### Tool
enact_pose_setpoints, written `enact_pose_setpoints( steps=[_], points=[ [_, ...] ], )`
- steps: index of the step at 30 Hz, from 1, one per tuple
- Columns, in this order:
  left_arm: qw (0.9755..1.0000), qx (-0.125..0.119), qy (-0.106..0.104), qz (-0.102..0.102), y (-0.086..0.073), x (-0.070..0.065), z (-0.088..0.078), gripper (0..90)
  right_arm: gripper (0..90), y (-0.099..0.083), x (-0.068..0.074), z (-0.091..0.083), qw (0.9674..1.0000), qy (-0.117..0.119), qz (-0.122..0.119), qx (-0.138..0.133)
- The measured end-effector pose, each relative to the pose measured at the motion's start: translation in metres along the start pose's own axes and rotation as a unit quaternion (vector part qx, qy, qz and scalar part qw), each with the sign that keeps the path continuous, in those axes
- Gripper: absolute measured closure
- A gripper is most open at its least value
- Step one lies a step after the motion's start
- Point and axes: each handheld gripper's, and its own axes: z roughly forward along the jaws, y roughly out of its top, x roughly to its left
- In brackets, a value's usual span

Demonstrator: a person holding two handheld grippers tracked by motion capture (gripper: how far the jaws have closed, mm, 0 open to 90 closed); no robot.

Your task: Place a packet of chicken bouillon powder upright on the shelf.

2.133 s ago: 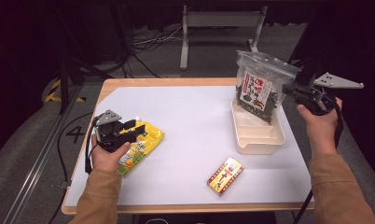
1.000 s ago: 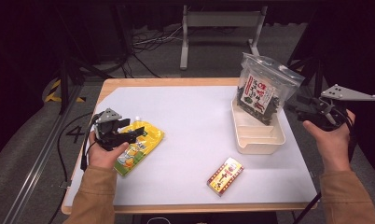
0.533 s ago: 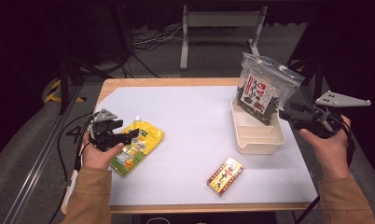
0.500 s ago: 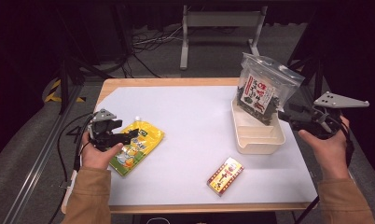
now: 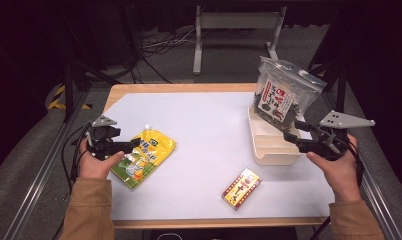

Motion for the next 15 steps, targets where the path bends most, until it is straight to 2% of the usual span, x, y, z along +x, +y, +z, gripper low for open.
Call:
enact_pose_setpoints(
  steps=[1, 3, 6, 10, 13, 15],
  points=[
    [1.0000, 0.007, 0.004, -0.006, -0.001, 0.003, 0.003, 13.9, 41.7, -0.003, 0.003, 0.002, 1.0000, 0.001, -0.003, 0.001],
    [0.9997, 0.019, 0.013, -0.003, -0.002, 0.007, 0.007, 12.9, 41.4, -0.008, 0.010, 0.007, 0.9999, 0.008, -0.011, 0.004],
    [0.9994, 0.030, 0.019, -0.002, -0.004, 0.010, 0.012, 11.2, 41.4, -0.008, 0.014, 0.009, 0.9998, 0.011, -0.015, 0.008],
    [0.9986, 0.046, 0.025, -0.009, -0.007, 0.018, 0.020, 9.7, 41.4, -0.006, 0.022, 0.008, 0.9996, 0.019, -0.020, 0.001],
    [0.9981, 0.052, 0.025, -0.022, -0.011, 0.025, 0.026, 10.6, 41.3, -0.007, 0.027, 0.007, 0.9994, 0.021, -0.027, 0.001],
    [0.9972, 0.062, 0.017, -0.039, -0.014, 0.031, 0.030, 12.0, 41.6, -0.009, 0.028, 0.006, 0.9994, 0.025, -0.025, 0.000]
  ],
)
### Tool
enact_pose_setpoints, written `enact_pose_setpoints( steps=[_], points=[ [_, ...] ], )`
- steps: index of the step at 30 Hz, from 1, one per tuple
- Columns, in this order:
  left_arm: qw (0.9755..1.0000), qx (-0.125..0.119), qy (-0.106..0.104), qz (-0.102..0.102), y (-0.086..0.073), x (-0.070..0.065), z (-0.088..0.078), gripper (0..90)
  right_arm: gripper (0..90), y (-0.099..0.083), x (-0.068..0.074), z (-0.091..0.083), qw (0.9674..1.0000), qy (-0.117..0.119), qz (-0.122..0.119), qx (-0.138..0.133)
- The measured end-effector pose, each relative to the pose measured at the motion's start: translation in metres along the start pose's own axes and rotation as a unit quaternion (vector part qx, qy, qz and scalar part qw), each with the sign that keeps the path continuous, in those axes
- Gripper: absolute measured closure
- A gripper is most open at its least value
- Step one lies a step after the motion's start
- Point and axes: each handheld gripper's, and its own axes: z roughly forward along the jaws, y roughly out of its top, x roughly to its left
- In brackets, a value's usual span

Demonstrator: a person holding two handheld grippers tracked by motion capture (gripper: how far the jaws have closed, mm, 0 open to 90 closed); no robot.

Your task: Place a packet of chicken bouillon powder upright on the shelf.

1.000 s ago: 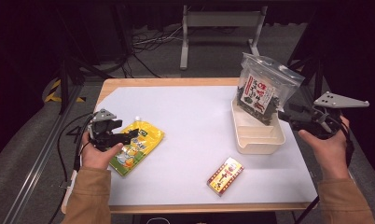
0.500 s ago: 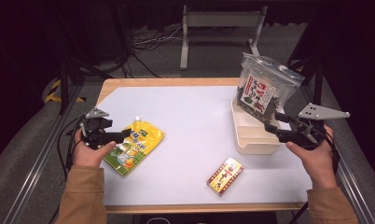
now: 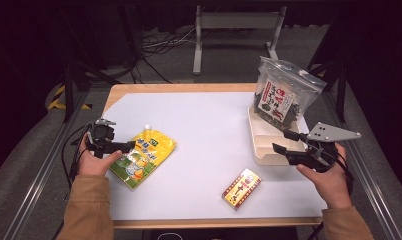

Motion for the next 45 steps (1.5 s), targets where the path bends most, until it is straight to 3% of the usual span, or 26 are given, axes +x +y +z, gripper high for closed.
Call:
enact_pose_setpoints(
  steps=[5, 12, 18, 24, 29, 34, 36, 42, 45],
  points=[
    [0.9998, 0.015, -0.007, -0.012, -0.003, 0.011, 0.008, 14.1, 41.6, -0.004, 0.001, 0.000, 1.0000, 0.001, 0.001, 0.003],
    [0.9984, 0.043, -0.019, -0.030, -0.006, 0.016, 0.021, 12.6, 40.1, -0.007, 0.004, 0.003, 1.0000, 0.002, 0.003, 0.008],
    [0.9975, 0.064, -0.017, -0.023, -0.006, 0.017, 0.031, 11.6, 40.1, -0.009, 0.005, 0.004, 0.9999, 0.005, 0.004, 0.012],
    [0.9948, 0.091, -0.034, -0.029, -0.008, 0.020, 0.038, 13.2, 39.3, -0.010, 0.006, 0.006, 0.9999, 0.006, 0.005, 0.014],
    [0.9927, 0.105, -0.047, -0.038, -0.009, 0.025, 0.040, 12.5, 38.8, -0.010, 0.007, 0.008, 0.9999, 0.008, 0.004, 0.014],
    [0.9929, 0.102, -0.049, -0.036, -0.010, 0.024, 0.040, 12.3, 38.5, -0.010, 0.007, 0.009, 0.9999, 0.009, 0.004, 0.012],
    [0.9928, 0.100, -0.056, -0.034, -0.010, 0.022, 0.039, 17.9, 38.4, -0.010, 0.007, 0.009, 0.9999, 0.010, 0.004, 0.012],
    [0.9927, 0.112, -0.038, -0.025, -0.008, 0.016, 0.040, 20.8, 38.2, -0.011, 0.007, 0.011, 0.9998, 0.011, 0.005, 0.014],
    [0.9914, 0.122, -0.042, -0.023, -0.006, 0.011, 0.038, 33.4, 38.1, -0.010, 0.008, 0.012, 0.9998, 0.013, 0.003, 0.012]
  ],
)
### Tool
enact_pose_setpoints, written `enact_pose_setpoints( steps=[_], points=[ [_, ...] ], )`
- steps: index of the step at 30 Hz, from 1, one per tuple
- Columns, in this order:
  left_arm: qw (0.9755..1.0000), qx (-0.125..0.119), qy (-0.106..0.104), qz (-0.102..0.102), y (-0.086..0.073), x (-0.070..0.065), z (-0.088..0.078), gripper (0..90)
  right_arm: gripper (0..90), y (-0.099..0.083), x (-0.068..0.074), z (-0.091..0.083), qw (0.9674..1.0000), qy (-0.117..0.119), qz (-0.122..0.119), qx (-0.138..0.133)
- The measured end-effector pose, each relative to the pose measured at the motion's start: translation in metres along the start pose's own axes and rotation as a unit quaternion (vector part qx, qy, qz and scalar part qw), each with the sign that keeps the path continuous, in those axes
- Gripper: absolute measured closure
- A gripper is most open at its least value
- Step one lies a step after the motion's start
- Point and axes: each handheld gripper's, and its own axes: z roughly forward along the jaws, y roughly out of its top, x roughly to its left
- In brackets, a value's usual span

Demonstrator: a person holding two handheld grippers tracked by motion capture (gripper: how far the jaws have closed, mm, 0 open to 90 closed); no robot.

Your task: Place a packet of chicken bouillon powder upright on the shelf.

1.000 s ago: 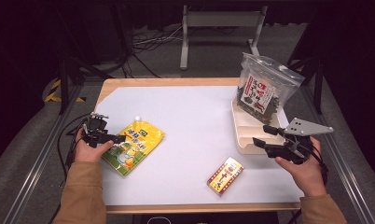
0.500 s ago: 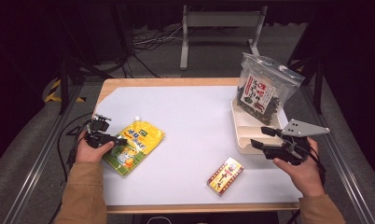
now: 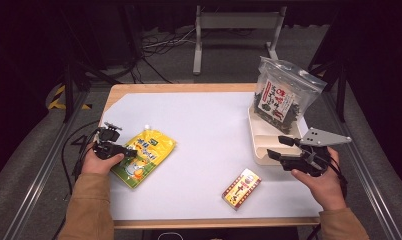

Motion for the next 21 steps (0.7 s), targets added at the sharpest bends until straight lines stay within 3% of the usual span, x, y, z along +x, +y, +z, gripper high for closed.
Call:
enact_pose_setpoints(
  steps=[8, 17, 21],
  points=[
    [0.9999, 0.002, 0.014, 0.001, 0.0004, -0.0066, -0.0014, 46.7, 38.1, 0.0005, 0.0015, 0.0017, 1.0000, 0.002, -0.001, 0.000],
    [0.9995, -0.018, 0.026, -0.009, -0.0027, -0.0108, -0.0063, 70.4, 39.4, 0.0007, 0.0021, 0.0026, 1.0000, 0.002, -0.008, 0.001],
    [0.9993, -0.031, 0.018, -0.014, -0.0048, -0.0086, -0.0080, 76.8, 40.1, 0.0006, 0.0018, 0.0024, 0.9999, 0.001, -0.011, 0.001]
  ],
)
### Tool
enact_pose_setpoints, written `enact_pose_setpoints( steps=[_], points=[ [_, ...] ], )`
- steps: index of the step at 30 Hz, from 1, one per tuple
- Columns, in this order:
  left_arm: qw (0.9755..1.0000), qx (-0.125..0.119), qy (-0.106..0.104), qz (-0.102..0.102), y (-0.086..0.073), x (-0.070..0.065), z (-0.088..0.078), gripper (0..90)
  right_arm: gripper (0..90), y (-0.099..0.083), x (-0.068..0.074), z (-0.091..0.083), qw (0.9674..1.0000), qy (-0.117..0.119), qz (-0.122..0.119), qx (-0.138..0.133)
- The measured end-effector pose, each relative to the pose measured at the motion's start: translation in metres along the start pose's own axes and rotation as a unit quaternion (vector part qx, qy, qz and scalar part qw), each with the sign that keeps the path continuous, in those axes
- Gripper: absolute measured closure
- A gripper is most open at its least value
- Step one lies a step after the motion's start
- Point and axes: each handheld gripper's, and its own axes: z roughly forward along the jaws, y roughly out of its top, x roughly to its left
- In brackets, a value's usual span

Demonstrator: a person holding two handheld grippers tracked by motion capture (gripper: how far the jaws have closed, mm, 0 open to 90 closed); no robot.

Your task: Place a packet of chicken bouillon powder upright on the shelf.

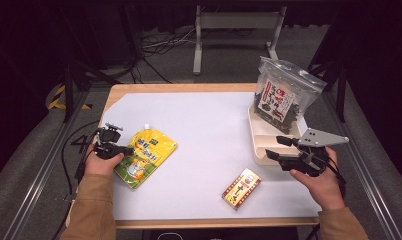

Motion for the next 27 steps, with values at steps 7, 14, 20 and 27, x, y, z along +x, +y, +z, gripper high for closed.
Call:
enact_pose_setpoints(
  steps=[7, 14, 20, 27],
  points=[
    [0.9997, -0.017, 0.004, 0.016, 0.001, -0.008, -0.011, 84.3, 40.7, 0.000, 0.000, -0.001, 1.0000, -0.001, 0.000, -0.002],
    [0.9977, -0.052, -0.021, 0.038, 0.003, -0.020, -0.031, 85.7, 41.2, 0.000, -0.002, -0.003, 1.0000, -0.003, 0.001, -0.005],
    [0.9940, -0.083, -0.038, 0.060, 0.005, -0.035, -0.048, 86.0, 41.4, 0.001, -0.001, -0.004, 1.0000, -0.004, -0.003, -0.006],
    [0.9840, -0.140, -0.060, 0.092, 0.007, -0.060, -0.065, 85.9, 42.3, 0.003, 0.003, -0.004, 0.9999, 0.003, -0.008, -0.012]
  ],
)
